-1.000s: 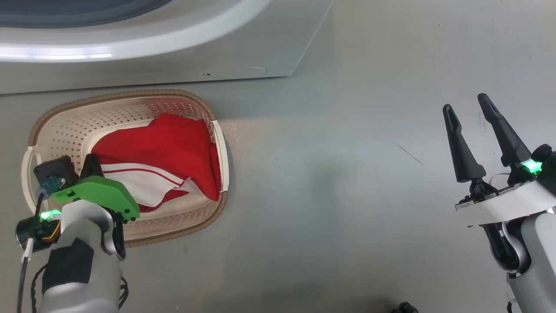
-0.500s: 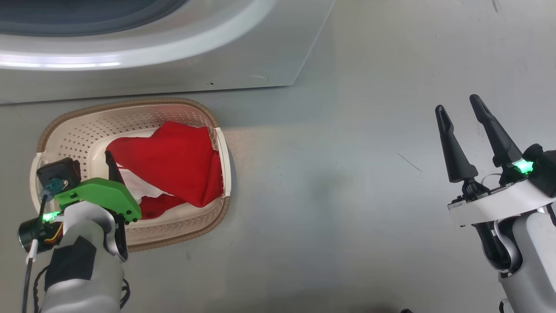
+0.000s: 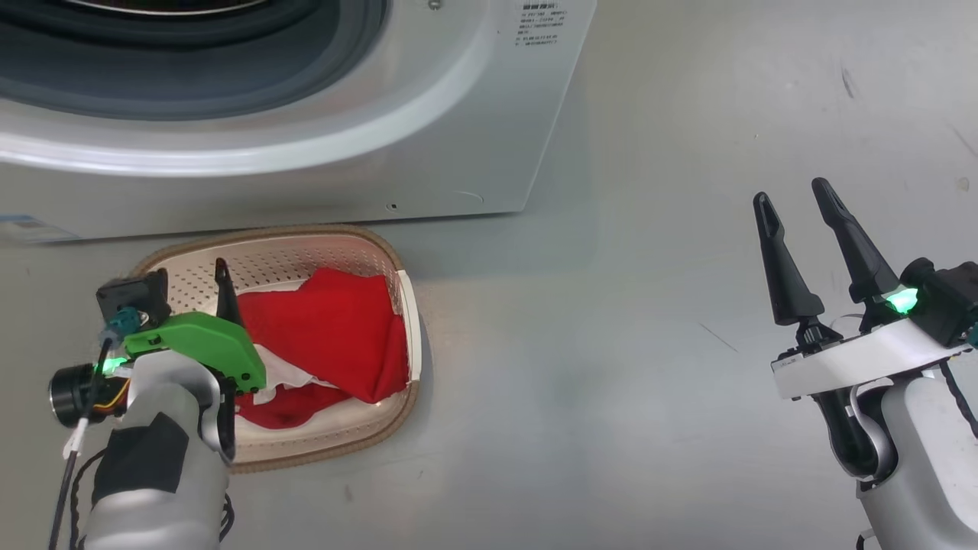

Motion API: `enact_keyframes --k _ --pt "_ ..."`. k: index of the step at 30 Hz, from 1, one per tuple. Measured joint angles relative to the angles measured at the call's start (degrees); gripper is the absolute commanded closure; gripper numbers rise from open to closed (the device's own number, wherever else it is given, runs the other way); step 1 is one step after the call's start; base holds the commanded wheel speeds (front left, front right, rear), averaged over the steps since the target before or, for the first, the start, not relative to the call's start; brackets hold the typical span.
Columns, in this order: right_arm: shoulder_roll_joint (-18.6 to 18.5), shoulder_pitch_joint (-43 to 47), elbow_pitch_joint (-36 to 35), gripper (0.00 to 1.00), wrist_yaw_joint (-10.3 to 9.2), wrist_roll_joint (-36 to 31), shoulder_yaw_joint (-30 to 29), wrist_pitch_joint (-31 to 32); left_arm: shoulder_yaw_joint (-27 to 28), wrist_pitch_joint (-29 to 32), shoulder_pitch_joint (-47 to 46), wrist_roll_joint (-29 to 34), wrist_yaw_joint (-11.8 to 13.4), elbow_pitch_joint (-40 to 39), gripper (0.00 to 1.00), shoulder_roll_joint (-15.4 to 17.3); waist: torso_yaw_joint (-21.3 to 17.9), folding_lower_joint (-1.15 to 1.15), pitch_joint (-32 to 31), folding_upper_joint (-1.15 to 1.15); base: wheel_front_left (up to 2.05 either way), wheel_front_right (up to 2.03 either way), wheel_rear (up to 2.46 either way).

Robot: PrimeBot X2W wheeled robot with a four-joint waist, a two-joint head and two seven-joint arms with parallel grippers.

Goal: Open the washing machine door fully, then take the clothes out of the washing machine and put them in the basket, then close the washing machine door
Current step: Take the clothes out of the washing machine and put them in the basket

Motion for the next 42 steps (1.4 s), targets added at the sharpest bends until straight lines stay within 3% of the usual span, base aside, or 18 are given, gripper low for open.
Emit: enact_keyframes --k 15,42 --pt "2.23 3.88 2.74 0.0 0.0 -0.01 -1.62 0.0 -0.51 -0.1 3.16 1.75 -3.59 -17.15 0.0 -0.03 1.76 0.0 -10.35 0.0 0.0 0.0 0.0" --pt "4.7 9.7 2.47 0.0 0.0 -0.76 -2.88 0.0 -5.83 -0.18 23.27 -1.91 -4.13 -35.72 0.0 0.2 3.83 0.0 -22.18 0.0 0.0 0.0 0.0"
